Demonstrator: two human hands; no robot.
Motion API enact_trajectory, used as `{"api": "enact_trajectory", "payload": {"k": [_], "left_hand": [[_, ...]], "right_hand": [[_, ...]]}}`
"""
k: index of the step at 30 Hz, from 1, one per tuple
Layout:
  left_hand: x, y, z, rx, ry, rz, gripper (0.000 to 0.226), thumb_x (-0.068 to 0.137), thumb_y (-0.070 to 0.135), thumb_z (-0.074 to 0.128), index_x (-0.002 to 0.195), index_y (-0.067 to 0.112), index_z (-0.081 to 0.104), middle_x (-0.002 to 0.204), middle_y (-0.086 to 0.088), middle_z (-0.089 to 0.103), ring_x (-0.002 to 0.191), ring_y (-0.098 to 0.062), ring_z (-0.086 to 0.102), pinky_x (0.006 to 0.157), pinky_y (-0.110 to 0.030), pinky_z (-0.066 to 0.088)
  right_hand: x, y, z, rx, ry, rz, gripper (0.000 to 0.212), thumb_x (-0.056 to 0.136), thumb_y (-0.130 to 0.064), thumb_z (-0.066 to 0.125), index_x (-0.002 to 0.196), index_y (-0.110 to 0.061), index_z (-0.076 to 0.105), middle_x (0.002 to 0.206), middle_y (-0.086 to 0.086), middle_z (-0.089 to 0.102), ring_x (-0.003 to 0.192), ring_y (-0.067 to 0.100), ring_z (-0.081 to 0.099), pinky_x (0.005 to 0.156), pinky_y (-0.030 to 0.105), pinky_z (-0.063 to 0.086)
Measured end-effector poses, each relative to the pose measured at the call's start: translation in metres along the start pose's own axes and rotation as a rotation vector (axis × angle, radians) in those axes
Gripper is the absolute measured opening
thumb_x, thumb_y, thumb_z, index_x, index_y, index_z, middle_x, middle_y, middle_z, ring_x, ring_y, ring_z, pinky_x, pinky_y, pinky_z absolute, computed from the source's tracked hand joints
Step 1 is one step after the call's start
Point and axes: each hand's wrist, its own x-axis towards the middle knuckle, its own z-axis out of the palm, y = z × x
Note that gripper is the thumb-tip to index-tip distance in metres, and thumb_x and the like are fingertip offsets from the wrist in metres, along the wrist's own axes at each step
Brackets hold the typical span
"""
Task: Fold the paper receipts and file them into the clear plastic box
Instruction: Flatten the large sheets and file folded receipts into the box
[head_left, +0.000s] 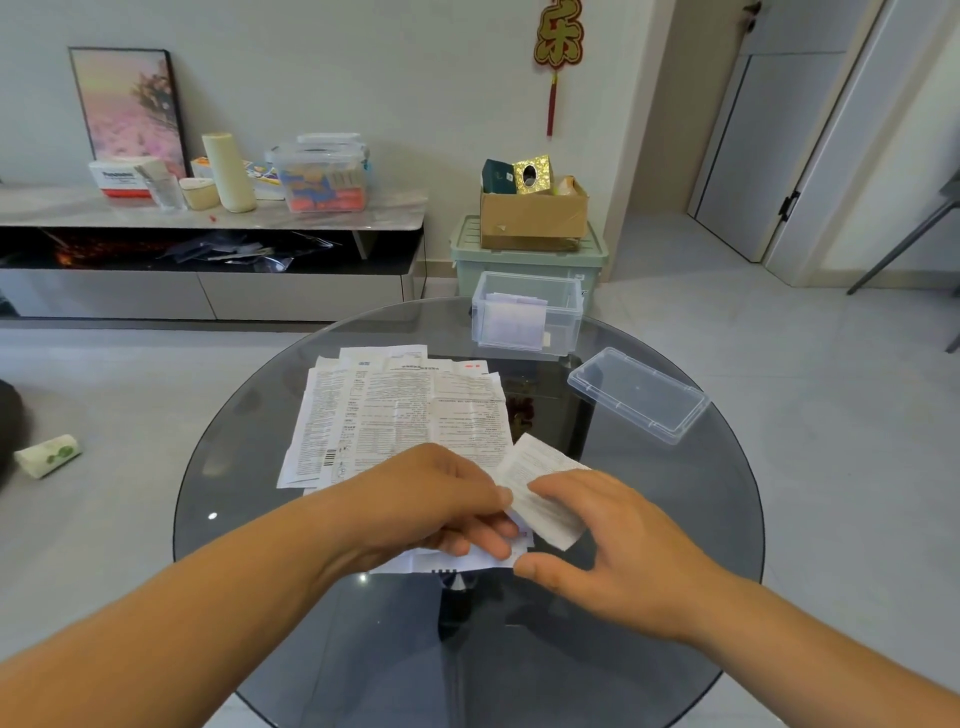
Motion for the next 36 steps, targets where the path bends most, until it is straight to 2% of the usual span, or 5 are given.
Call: {"api": "enact_trajectory", "payload": {"k": [6,10,18,25,36], "left_hand": [[-0.008,0.0,0.005,0.453,0.086,0.155,0.019,0.087,0.028,0.072,0.095,0.012,0.073,0.067,0.005,0.064,0.064,-0.002,0.056,0.066,-0.015,0.043],[-0.003,-0.007,0.005,0.73,0.345,0.278,0.018,0.081,0.048,0.076,0.093,0.039,0.066,0.099,0.021,0.054,0.088,0.002,0.053,0.073,-0.009,0.04],[0.028,-0.022,0.01,0.715,0.357,0.257,0.044,0.084,0.058,0.069,0.119,0.032,0.068,0.107,0.017,0.069,0.094,-0.002,0.063,0.084,-0.018,0.052],[0.05,-0.029,0.021,0.979,0.496,0.159,0.058,0.073,0.079,0.062,0.11,0.034,0.055,0.104,0.013,0.051,0.102,-0.013,0.042,0.092,-0.036,0.041],[0.05,-0.024,0.021,0.932,0.479,0.033,0.068,0.073,0.076,0.066,0.119,0.035,0.036,0.122,0.009,0.039,0.11,-0.014,0.031,0.099,-0.037,0.033]], "right_hand": [[0.002,0.006,0.001,0.101,0.064,-0.002,0.062,0.089,-0.076,0.026,0.119,-0.038,0.064,0.113,-0.025,0.061,0.107,0.001,0.048,0.087,0.025,0.047],[0.001,0.007,-0.002,0.161,0.008,0.03,0.063,0.087,-0.07,0.017,0.115,-0.039,0.065,0.104,-0.023,0.061,0.105,0.001,0.049,0.086,0.022,0.046],[-0.001,0.012,0.0,0.271,0.078,0.156,0.02,0.098,-0.048,0.051,0.114,-0.039,0.061,0.102,-0.015,0.062,0.097,0.005,0.054,0.08,0.026,0.049],[0.01,0.012,0.007,0.197,0.186,0.362,0.07,0.084,-0.053,0.07,0.14,-0.042,0.031,0.123,-0.014,0.046,0.119,0.012,0.03,0.099,0.031,0.031],[0.014,0.017,0.008,-0.014,0.077,0.272,0.066,0.086,-0.066,0.057,0.143,-0.045,0.032,0.133,-0.017,0.029,0.131,0.011,0.02,0.102,0.031,0.015]]}}
